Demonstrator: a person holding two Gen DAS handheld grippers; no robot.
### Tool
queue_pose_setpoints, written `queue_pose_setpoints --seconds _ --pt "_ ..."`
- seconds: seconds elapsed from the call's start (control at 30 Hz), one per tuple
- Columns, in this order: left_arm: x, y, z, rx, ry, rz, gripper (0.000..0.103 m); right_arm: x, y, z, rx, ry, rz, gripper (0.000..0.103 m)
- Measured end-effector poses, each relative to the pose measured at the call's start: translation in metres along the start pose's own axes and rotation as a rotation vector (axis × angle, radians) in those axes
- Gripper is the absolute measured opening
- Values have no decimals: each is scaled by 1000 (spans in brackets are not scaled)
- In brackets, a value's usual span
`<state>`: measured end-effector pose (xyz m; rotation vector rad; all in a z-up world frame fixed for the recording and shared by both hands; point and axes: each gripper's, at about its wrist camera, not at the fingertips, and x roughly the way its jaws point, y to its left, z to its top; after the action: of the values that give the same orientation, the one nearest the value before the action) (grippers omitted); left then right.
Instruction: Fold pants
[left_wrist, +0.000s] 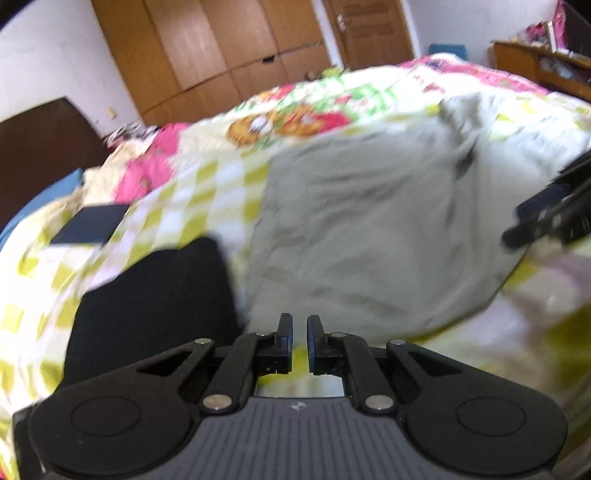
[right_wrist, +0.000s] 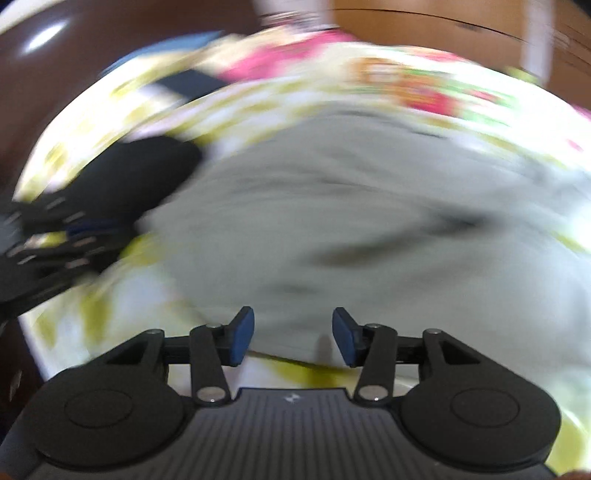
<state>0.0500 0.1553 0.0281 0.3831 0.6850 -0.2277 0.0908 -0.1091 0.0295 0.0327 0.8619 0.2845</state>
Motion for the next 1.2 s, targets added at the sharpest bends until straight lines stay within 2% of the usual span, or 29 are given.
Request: queue_pose_setpoints --seconds 0.13,0.27,0.37,0.47,0.53,0.57,0.63,0.67,0.7,0.77,0.83,0.9,0.97,1.07,1.1,1.17,1.2 --pt "18 -54 36 70 -45 -95 29 -40 -133 -17 323 -91 -263 55" --pt "49 -116 64 125 -46 -209 30 -68 -238 -37 573 -176 -466 57" --pt "70 -156 81 179 -44 -272 30 -71 -298 -47 736 -220 -469 58" --pt "87 -186 93 205 -20 -314 30 -60 -338 -48 840 -258 -462 58" --pt "92 -195 97 211 -8 -327 31 -52 -352 -50 887 -292 -452 58" --pt "95 -199 99 212 -2 -329 31 -51 -357 -53 909 -304 -449 55" --pt "95 -205 101 217 4 -328 31 -48 -368 -52 939 -314 -441 37" --pt "95 -207 102 218 4 -325 31 -49 -374 -51 948 -320 -416 18" --pt "95 -209 102 217 5 -324 32 -51 -377 -53 957 -325 -381 4" --pt "95 -213 104 215 6 -322 34 -62 -378 -52 954 -339 -346 4" --pt "94 -217 104 222 3 -319 35 -82 -368 -54 910 -359 -362 4" --pt "90 -219 104 224 -4 -329 36 -97 -365 -58 892 -358 -398 4" --pt "88 -219 104 221 -12 -335 38 -105 -364 -62 861 -331 -482 4" --pt "85 -213 103 213 -25 -334 40 -107 -360 -62 788 -235 -601 18" --pt "84 -208 103 208 -29 -335 42 -107 -356 -61 774 -207 -614 31" --pt "81 -193 105 203 -47 -327 47 -118 -335 -58 700 -226 -639 42" --pt "79 -182 107 205 -64 -309 49 -123 -320 -52 634 -237 -672 43"
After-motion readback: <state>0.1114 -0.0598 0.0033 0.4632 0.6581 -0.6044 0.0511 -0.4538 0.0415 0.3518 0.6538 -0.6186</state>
